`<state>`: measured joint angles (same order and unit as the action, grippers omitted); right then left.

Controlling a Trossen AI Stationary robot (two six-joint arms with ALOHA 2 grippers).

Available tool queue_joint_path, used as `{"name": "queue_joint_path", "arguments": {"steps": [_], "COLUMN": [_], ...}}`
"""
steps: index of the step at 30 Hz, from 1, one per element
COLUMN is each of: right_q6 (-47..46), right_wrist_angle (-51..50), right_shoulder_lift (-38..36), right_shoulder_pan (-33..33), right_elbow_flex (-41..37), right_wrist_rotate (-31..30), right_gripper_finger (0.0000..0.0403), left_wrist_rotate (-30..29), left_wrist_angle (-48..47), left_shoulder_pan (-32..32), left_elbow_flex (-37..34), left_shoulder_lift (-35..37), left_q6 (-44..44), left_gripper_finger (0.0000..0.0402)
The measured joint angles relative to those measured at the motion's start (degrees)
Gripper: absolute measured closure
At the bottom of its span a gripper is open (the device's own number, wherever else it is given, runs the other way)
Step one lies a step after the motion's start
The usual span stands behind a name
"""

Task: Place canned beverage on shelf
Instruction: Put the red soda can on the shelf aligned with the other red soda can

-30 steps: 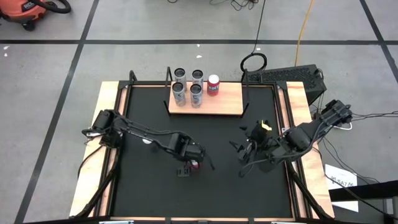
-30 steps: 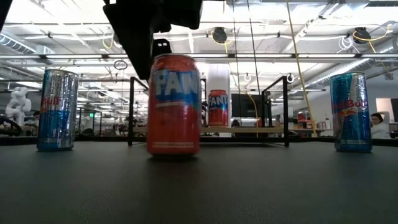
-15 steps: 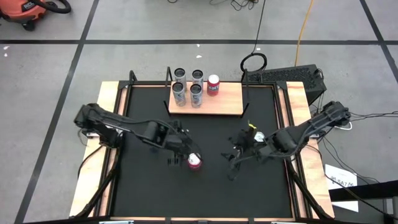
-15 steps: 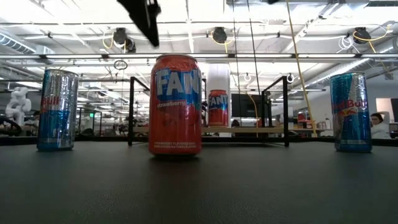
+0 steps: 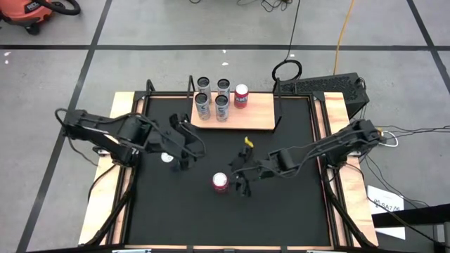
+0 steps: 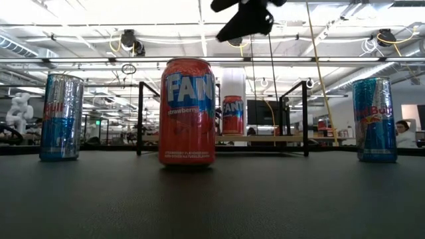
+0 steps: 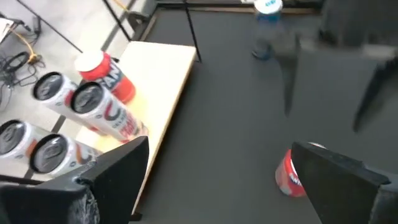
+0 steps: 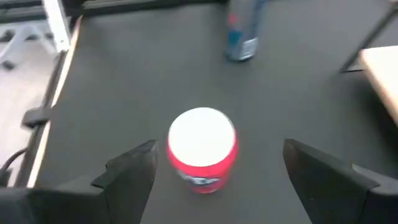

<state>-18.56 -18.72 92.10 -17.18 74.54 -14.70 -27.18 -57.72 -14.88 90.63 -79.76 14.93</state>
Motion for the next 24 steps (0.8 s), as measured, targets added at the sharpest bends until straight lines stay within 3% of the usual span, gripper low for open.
{"name": "queue_joint_path", "arguments": {"steps": [5,13,24], "right_q6": [0.65,3.19,4.73], "right_wrist_angle": [5.08,8.57,12.04], "right_shoulder_lift": [3.61,8.84,13.55], "right_shoulder_pan": [1.03,3.04,3.36], "right_elbow_flex": [0.00,0.01,0.02], "right_wrist_rotate": [7.34,7.81,8.96], "right_gripper_finger": [0.0068,0.0068,0.0047], "left_wrist_rotate": [-2.30,-5.87,-6.01], "left_wrist_angle": [-1.62,-3.24,-3.51], "left_shoulder_pan": [-0.64,-2.63,-2.68], "left_elbow_flex": [0.00,-1.72,-4.79], "left_shoulder_lift": [1.61,1.83,1.81], "left_q6": [3.95,5.78,5.78], "left_gripper_finger": [0.0018,0.0018,0.0018]}}
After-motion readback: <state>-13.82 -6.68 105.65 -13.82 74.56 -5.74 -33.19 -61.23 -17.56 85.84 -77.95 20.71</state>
